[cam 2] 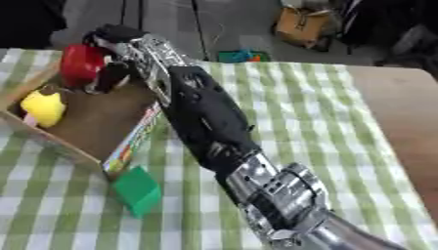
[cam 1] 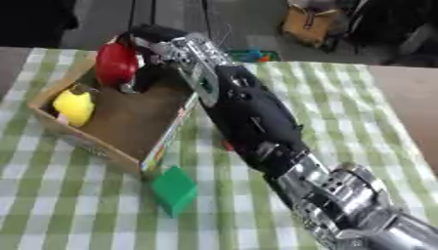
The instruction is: Pick up objects on the table and place them in the box.
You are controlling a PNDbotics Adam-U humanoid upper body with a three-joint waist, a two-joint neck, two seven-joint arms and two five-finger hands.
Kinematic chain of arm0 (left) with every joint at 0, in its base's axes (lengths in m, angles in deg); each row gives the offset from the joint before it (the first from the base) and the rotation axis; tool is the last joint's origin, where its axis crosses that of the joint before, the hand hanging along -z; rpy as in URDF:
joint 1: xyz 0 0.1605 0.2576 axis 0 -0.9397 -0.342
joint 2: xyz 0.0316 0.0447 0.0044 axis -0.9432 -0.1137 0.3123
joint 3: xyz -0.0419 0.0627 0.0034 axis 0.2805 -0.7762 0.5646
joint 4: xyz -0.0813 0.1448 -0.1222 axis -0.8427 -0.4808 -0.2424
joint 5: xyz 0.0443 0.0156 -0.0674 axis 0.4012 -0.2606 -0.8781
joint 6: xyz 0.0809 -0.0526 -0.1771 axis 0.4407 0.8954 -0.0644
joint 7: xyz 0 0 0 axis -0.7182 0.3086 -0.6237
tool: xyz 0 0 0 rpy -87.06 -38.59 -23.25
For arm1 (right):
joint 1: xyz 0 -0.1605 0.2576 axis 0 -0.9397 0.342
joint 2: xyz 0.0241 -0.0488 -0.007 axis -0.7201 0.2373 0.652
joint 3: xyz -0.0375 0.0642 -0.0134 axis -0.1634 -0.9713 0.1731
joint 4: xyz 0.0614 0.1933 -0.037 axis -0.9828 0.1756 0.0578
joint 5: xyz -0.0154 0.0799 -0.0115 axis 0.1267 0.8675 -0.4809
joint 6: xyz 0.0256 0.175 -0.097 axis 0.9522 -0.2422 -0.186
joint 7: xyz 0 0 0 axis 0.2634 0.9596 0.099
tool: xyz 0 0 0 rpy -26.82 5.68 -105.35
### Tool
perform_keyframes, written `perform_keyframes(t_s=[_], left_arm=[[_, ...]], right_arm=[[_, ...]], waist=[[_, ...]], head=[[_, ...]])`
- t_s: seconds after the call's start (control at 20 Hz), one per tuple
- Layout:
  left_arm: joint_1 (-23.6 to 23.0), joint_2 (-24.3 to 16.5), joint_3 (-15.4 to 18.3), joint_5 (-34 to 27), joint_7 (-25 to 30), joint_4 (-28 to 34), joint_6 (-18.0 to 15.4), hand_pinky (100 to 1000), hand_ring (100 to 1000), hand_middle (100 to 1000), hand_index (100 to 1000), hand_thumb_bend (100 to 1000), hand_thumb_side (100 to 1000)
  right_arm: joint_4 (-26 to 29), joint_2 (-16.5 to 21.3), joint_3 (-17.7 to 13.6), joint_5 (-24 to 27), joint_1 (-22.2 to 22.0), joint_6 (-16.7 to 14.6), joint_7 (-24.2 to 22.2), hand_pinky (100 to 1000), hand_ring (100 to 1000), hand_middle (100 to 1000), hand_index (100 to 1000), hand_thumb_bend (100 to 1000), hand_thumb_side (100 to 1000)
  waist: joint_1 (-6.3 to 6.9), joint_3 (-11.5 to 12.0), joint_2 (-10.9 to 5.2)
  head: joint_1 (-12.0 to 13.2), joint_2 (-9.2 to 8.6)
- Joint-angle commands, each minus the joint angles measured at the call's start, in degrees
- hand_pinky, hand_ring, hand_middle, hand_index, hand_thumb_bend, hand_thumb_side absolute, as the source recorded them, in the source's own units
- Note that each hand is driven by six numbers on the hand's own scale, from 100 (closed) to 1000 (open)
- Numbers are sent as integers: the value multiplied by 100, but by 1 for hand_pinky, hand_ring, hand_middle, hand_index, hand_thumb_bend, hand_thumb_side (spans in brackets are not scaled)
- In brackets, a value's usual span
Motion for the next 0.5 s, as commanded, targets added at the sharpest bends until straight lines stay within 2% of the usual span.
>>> perform_keyframes(t_s=[0.05, 0.2, 0.3, 0.35, 0.4, 0.45, 0.5], left_arm=[[89, -33, 9, -21, 7, 81, 1, 833, 846, 777, 771, 100, 1000], [85, -40, 7, -17, 6, 81, 7, 833, 845, 776, 771, 100, 1000], [81, -40, 6, -14, 7, 81, 10, 833, 845, 776, 771, 100, 1000], [80, -39, 5, -12, 6, 81, 11, 833, 845, 776, 771, 100, 1000], [78, -40, 6, -11, 5, 81, 12, 833, 845, 776, 771, 100, 1000], [76, -40, 7, -9, 3, 81, 13, 833, 845, 776, 771, 100, 1000], [72, -40, 9, -8, 0, 81, 15, 833, 845, 776, 771, 100, 1000]], right_arm=[[15, 34, 9, -103, 107, -19, 48, 215, 569, 681, 694, 100, 442], [12, 80, 24, -237, 152, -20, 55, 283, 627, 746, 822, 100, 472], [17, 89, 25, -339, 164, -25, 93, 337, 681, 789, 865, 121, 492], [15, 89, 24, -382, 165, -33, 108, 337, 681, 789, 865, 121, 492], [9, 89, 35, -432, 166, -56, 111, 424, 751, 846, 936, 230, 562], [5, 89, 39, -475, 166, -79, 112, 477, 781, 876, 964, 302, 619], [0, 85, 41, -497, 166, -120, 100, 477, 781, 876, 964, 302, 619]], waist=[[72, 10, -110], [75, -15, -119], [78, -23, -123], [79, -25, -124], [82, -29, -125], [85, -32, -125], [90, -35, -127]], head=[[16, -56], [22, -46], [24, -50], [25, -52], [29, -54], [31, -55], [31, -48]])
